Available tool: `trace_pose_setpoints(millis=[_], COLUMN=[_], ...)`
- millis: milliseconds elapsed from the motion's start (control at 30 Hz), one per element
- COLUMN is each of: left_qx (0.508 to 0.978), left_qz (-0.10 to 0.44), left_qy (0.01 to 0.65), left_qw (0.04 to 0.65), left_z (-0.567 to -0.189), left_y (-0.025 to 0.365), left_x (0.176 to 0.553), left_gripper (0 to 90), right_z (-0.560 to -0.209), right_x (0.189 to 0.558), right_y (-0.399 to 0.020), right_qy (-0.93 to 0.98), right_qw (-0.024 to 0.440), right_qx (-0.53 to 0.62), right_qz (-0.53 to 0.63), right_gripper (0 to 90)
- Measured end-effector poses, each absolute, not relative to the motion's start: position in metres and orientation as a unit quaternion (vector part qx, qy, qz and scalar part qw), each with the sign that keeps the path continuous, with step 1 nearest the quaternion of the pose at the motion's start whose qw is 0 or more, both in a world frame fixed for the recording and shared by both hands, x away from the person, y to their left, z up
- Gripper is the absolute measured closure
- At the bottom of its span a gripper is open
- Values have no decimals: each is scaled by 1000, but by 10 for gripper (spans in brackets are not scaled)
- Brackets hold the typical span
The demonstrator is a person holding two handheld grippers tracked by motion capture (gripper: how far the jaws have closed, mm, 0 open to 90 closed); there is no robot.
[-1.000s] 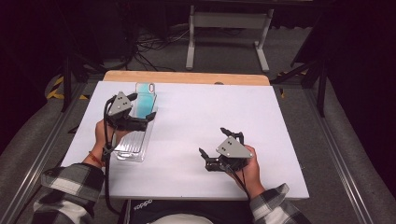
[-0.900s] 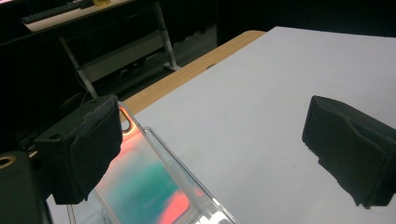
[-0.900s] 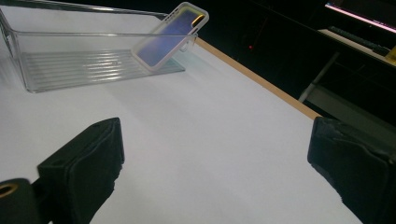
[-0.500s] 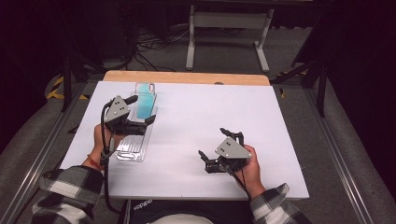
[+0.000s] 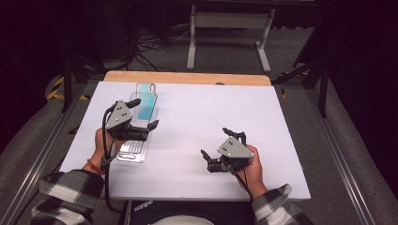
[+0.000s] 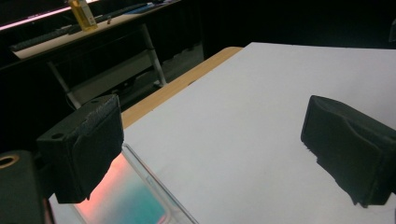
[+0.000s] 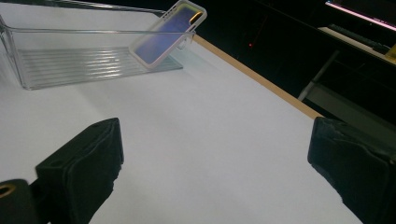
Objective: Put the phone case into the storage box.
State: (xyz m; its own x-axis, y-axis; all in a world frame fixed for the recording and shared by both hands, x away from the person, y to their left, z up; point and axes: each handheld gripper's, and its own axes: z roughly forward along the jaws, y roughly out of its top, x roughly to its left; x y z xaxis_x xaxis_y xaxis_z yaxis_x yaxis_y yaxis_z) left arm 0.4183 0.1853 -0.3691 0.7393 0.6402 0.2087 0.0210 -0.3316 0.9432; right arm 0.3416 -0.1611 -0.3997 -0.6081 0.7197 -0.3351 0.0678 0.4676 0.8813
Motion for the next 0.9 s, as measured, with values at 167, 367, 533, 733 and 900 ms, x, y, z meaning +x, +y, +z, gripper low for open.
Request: trace_pose_setpoints(millis=[167,367,533,733,900], left_qx=[761,762,763,762,761], left_qz=[288,286,285,286,285], left_qy=[213,208,205,201,198], left_qw=[541,542,543,546,549], left_z=[-369,-368,-367,-367,-368], left_y=[183,183,182,180,179], left_x=[414,411,406,402,397], left_gripper=[65,64,64,62,61], right_z=[-399,-398,-398,-397,-397], right_x=[342,343,344,344,343], right_y=[-163,-164,-165,-166,-168], right_qy=[774,775,776,776,775], right_qw=[363,362,361,361,364], right_qx=[255,257,258,258,258], right_qz=[451,449,448,448,447], right_gripper=[40,40,40,40,40])
